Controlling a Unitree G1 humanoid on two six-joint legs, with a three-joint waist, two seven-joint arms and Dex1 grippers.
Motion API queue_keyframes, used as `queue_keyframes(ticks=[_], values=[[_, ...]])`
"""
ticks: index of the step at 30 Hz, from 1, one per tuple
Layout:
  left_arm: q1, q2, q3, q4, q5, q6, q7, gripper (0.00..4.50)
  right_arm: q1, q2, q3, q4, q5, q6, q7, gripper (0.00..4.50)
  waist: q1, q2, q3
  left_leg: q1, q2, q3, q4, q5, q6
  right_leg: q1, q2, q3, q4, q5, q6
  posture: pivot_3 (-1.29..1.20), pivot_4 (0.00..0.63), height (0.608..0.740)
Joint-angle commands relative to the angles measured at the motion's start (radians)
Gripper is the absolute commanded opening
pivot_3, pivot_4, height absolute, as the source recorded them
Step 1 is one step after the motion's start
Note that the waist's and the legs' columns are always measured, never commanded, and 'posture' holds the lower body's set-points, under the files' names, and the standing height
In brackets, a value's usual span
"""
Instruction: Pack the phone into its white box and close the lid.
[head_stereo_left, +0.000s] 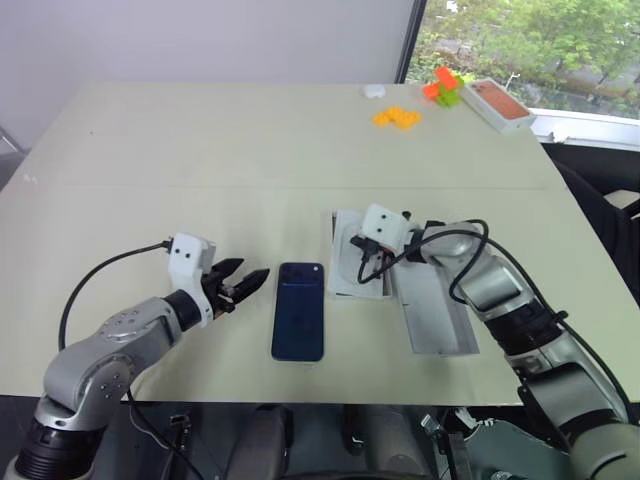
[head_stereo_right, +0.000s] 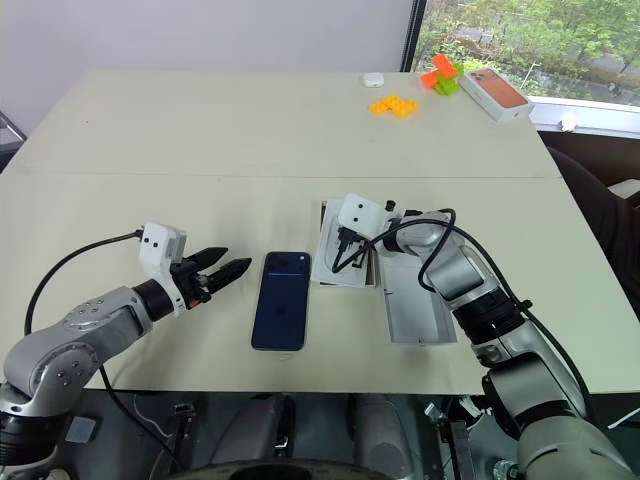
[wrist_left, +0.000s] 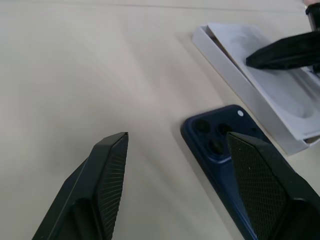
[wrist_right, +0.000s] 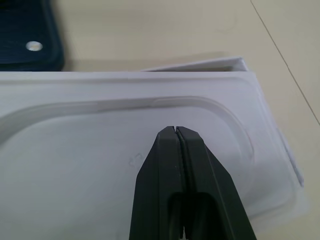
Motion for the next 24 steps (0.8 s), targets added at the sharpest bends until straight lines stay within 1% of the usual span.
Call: queue_keyframes(ticks=[1, 5, 11, 14, 18, 21, 24], values=[[0.009, -0.008, 0.032, -0.046, 0.011, 0.012, -0.014, 3.31, 0.008, 0.001, 0.009, -0.021, 0.001, -0.052, 0.058, 0.05, -0.001, 0.000, 0.000, 0.000, 0.000, 0.000, 0.000, 0.000, 0.000, 0.000, 0.000, 0.000, 0.000, 0.000, 0.000, 0.00, 0.150, 0.740], [0.005, -0.021, 0.043, -0.051, 0.011, 0.030, -0.020, 3.31, 0.022, -0.010, -0.003, -0.032, 0.002, -0.083, 0.092, 0.05, -0.001, 0.000, 0.000, 0.000, 0.000, 0.000, 0.001, 0.000, 0.000, 0.000, 0.000, 0.000, 0.001, 0.000, 0.000, 0.00, 0.150, 0.740], [-0.009, -0.044, 0.045, -0.057, 0.019, 0.048, -0.034, 3.31, 0.007, 0.006, -0.029, 0.019, -0.032, -0.135, 0.039, 0.05, -0.001, 0.000, 0.000, 0.000, 0.001, 0.000, 0.001, 0.000, 0.000, 0.000, 0.000, 0.000, 0.001, 0.000, 0.000, 0.00, 0.150, 0.740], [-0.021, -0.059, 0.045, -0.056, 0.020, 0.054, -0.036, 3.31, 0.000, -0.006, -0.064, 0.006, -0.018, -0.128, 0.035, 0.05, 0.000, 0.000, 0.000, 0.000, 0.001, 0.000, 0.001, 0.000, 0.000, 0.000, 0.000, 0.000, 0.001, 0.000, 0.000, 0.00, 0.150, 0.740], [-0.028, -0.070, 0.049, -0.057, 0.023, 0.063, -0.041, 3.31, 0.032, -0.054, -0.109, -0.083, 0.021, -0.080, 0.086, 0.05, 0.003, 0.000, 0.000, 0.000, 0.001, 0.000, 0.001, 0.000, 0.000, 0.000, 0.000, 0.000, 0.001, 0.000, 0.000, 0.00, 0.150, 0.740], [-0.035, -0.081, 0.051, -0.054, 0.022, 0.066, -0.042, 3.31, 0.045, -0.061, -0.104, -0.092, 0.010, -0.068, 0.089, 0.05, 0.003, 0.000, 0.000, 0.000, 0.001, 0.000, 0.001, 0.000, 0.000, 0.000, 0.000, 0.000, 0.001, 0.001, 0.000, 0.00, 0.150, 0.740], [-0.049, -0.094, 0.048, -0.048, 0.021, 0.071, -0.045, 3.31, 0.033, -0.037, -0.083, -0.038, -0.032, -0.067, 0.056, 0.05, 0.000, 0.000, 0.000, 0.001, 0.001, 0.000, 0.002, 0.000, 0.000, 0.000, 0.000, 0.000, 0.002, 0.001, 0.000, 0.00, 0.150, 0.740]])
